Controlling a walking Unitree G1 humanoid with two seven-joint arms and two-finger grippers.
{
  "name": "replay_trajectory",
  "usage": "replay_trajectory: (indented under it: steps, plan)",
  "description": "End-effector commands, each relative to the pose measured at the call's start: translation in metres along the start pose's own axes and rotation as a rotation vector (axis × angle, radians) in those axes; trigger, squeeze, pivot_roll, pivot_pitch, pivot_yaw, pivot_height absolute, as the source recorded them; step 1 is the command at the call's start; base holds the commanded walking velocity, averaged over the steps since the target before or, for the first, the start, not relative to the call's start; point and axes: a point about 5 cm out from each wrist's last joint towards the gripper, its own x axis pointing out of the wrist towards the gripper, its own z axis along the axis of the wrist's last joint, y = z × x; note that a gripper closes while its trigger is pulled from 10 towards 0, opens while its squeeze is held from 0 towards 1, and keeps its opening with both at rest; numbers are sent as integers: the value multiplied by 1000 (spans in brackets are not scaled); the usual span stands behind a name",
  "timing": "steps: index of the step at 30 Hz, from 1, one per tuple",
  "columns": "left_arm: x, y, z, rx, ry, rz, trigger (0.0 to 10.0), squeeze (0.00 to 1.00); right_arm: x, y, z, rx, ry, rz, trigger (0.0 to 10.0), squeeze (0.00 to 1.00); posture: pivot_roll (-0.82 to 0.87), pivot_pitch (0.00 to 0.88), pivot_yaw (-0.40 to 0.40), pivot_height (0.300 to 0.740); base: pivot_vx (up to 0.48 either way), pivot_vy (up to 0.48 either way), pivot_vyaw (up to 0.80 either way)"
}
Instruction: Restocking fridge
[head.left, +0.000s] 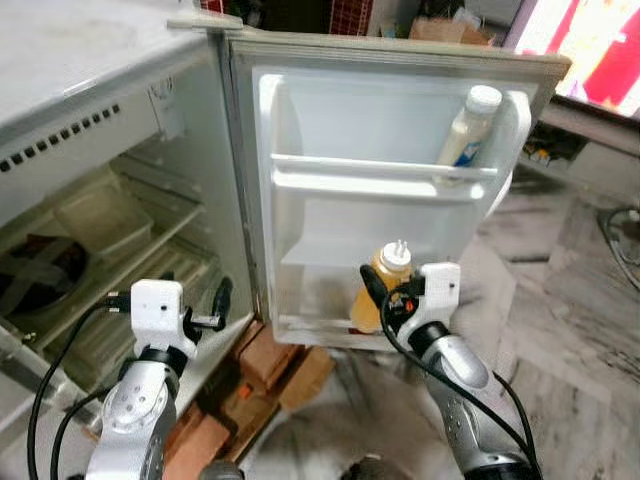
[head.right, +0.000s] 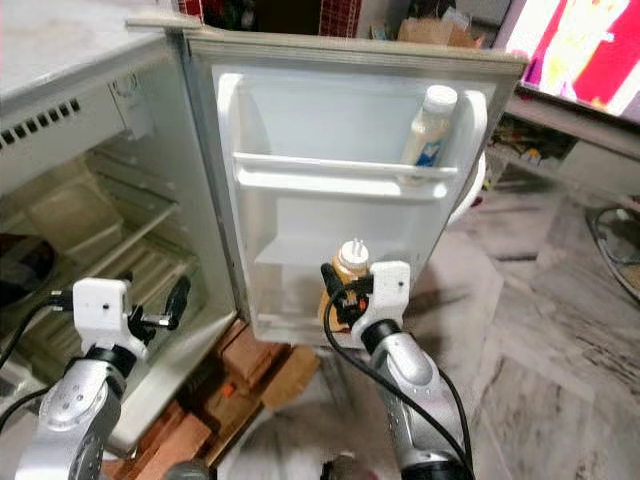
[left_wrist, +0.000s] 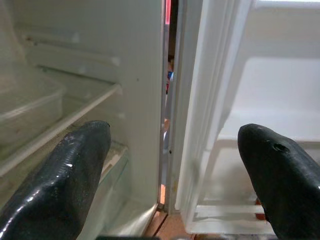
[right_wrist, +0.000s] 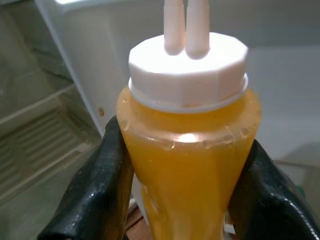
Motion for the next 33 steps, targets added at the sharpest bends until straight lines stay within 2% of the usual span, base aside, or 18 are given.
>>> replay_trajectory:
  steps: [1,7,14,16,28,33]
  plan:
    - [-1,2,-2,8,11,13,10000,0,1,-1,6,-6,-23,2,10000,0,115,28,-61,647,0,0,0]
    - [0,8,-1,31,-5,80,10000,0,3,-1,6,-20,-20,-2,10000,0,116,33,-63,647,0,0,0]
    - [0,8,1,19,-12,59,10000,0,7,1,8,-29,-19,12,10000,0,118,42,-64,647,0,0,0]
    - [1,9,1,-5,-21,56,10000,0,8,4,8,-17,-23,61,10000,0,115,43,-63,647,0,0,0]
    - [4,11,3,6,-38,59,10000,0,13,1,10,-40,-26,62,10000,0,109,40,-59,647,0,0,0]
    - [3,9,2,3,-39,52,10000,0,13,3,10,-55,-26,80,10000,0,110,40,-60,647,277,0,0]
